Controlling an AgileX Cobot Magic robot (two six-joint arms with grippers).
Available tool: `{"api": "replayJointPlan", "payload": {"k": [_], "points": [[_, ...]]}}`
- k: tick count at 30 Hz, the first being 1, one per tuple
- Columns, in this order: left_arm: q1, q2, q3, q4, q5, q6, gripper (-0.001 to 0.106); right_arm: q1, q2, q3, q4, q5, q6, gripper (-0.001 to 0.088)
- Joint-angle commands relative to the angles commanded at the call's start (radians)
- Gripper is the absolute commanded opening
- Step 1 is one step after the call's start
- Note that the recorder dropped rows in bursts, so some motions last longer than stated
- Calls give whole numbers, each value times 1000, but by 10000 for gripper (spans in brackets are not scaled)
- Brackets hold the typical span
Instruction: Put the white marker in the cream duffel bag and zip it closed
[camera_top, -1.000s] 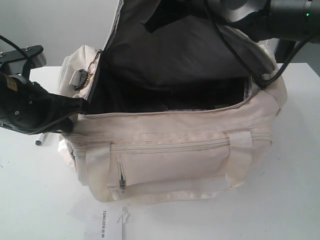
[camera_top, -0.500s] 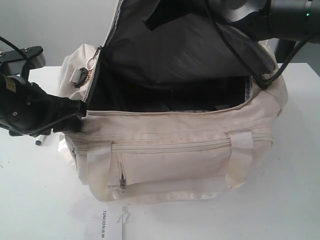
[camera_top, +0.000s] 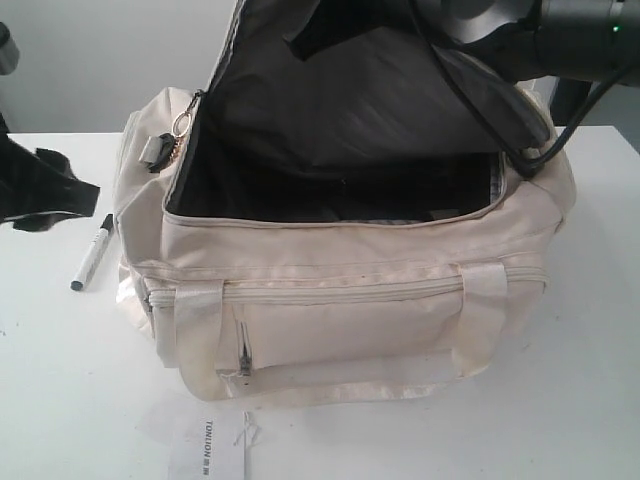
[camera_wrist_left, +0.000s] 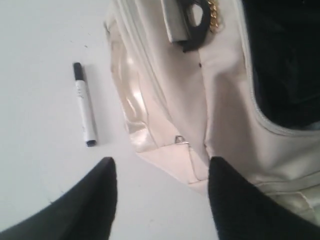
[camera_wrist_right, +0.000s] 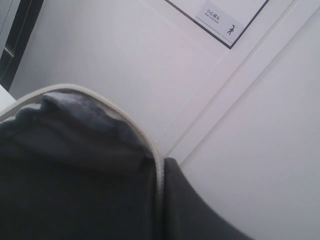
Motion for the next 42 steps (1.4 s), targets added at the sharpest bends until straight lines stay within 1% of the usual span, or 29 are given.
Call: {"api": "replayJointPlan", "payload": {"k": [2,3,5,8,11,16,18,23,25,27,29,31,33,42], "points": [[2,4,0,77,-7,-4,70,0,0,0,0,0,0,0],[4,7,0,116,-15,-9,5,0,0,0,0,0,0,0],[26,26,0,148,-41,-40,0,0,0,0,0,0,0,0],[100,68,0,151,-81,-89,0,0,0,0,0,0,0,0],[169,126,-9,125,-77,-107,0,0,0,0,0,0,0,0],[241,229,-51,17,-59,-79,0,0,0,0,0,0,0,0],[255,271,-77,-43,-57,-21,0,0,0,0,0,0,0,0],[280,372,-156,-198,-5,83,2,0,0,0,0,0,0,0],[280,412,-190,-228,24,142,53,0,0,0,0,0,0,0],[280,452,-223,-242,50,161,168,0,0,0,0,0,0,0],[280,483,-248,-246,63,161,311,0,0,0,0,0,0,0],[280,513,-269,-241,56,161,413,0,0,0,0,0,0,0],[280,541,-282,-241,50,161,434,0,0,0,0,0,0,0],[280,668,-327,-241,40,161,429,0,0,0,0,-2,0,0]]}}
